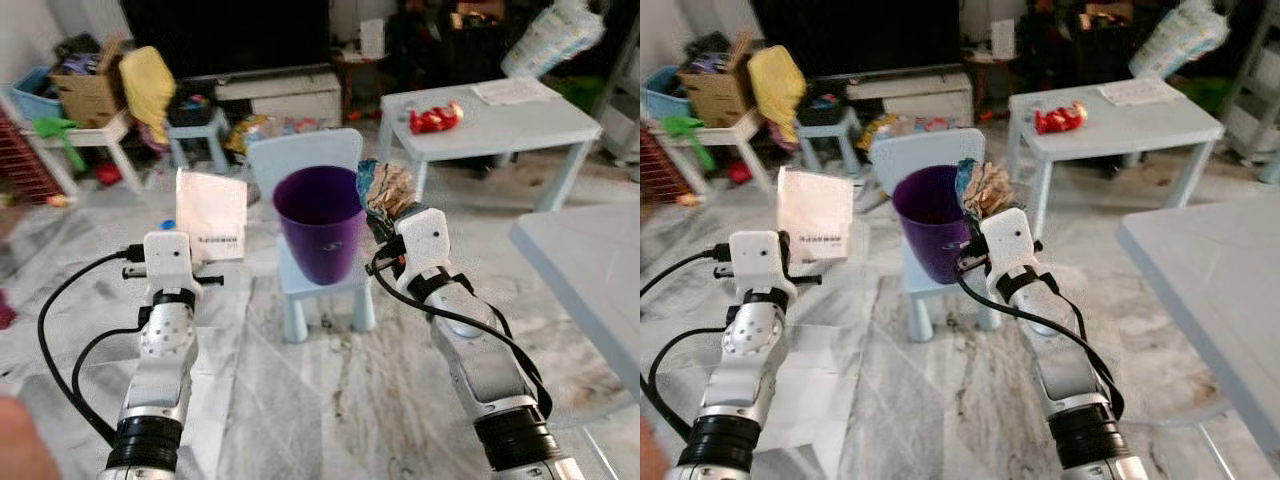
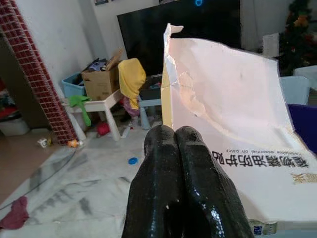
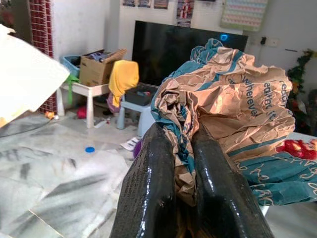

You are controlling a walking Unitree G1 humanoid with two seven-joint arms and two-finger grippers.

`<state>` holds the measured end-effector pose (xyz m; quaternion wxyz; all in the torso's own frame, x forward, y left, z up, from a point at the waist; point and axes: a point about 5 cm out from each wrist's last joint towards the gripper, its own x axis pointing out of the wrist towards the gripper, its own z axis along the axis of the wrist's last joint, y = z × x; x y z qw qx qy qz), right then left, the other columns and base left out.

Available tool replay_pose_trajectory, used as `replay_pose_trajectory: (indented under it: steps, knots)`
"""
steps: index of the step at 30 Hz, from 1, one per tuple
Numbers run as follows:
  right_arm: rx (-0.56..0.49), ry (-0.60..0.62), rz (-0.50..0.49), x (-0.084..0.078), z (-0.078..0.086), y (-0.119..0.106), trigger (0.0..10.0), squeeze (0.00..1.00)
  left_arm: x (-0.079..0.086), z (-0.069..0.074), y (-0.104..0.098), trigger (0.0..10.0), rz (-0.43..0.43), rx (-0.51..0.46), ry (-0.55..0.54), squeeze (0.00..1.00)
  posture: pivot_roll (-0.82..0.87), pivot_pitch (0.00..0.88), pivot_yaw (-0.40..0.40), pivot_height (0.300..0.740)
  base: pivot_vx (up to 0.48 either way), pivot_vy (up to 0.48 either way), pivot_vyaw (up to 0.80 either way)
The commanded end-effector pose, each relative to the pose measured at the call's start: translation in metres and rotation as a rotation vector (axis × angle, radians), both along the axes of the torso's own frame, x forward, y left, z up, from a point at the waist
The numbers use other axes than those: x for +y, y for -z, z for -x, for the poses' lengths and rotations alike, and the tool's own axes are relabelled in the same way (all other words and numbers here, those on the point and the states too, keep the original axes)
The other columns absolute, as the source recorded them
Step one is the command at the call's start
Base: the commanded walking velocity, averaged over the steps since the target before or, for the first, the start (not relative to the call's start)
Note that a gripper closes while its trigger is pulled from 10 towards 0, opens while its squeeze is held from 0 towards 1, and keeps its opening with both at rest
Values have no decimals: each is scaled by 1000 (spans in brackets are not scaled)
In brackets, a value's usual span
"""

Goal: Picking trash to rubbish bin

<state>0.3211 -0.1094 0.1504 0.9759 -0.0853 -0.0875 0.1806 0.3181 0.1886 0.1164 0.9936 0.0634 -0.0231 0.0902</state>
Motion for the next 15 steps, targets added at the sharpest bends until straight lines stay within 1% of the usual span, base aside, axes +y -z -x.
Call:
replay_pose_trajectory:
  steps: [1, 4, 5, 8, 11, 14, 15]
  knots:
    - [-11, 32, -8, -3, -2, 0, 0, 0, 0, -3, -2, 0, 6, -3, 8, 0, -94, 0, 43, 740, 0, 0, 0]
    - [-20, 81, 8, -8, -2, 2, 0, 0, -3, -4, 2, 0, 35, 7, 31, 0, -95, 0, 44, 740, 0, 0, 0]
    - [-21, 119, 14, -12, -2, 5, 0, 0, -6, -4, 7, 0, 51, 20, 53, 0, -95, 0, 44, 740, 0, 0, 0]
    - [-15, 165, 20, -18, -1, 11, 0, 0, -10, -2, 15, 0, 75, 43, 91, 0, -97, 0, 46, 740, 0, 0, 0]
    - [-12, 177, 30, -20, 2, 15, 0, 0, -12, 2, 20, 0, 75, 57, 105, 0, -97, 0, 46, 740, 0, 0, 0]
    - [-9, 187, 32, -22, 3, 17, 0, 0, -11, 3, 20, 0, 67, 48, 114, 0, -95, 0, 45, 740, 0, 0, 0]
    - [-10, 191, 33, -22, 3, 17, 0, 0, -11, 3, 19, 0, 64, 39, 123, 0, -95, 0, 45, 740, 255, 0, 0]
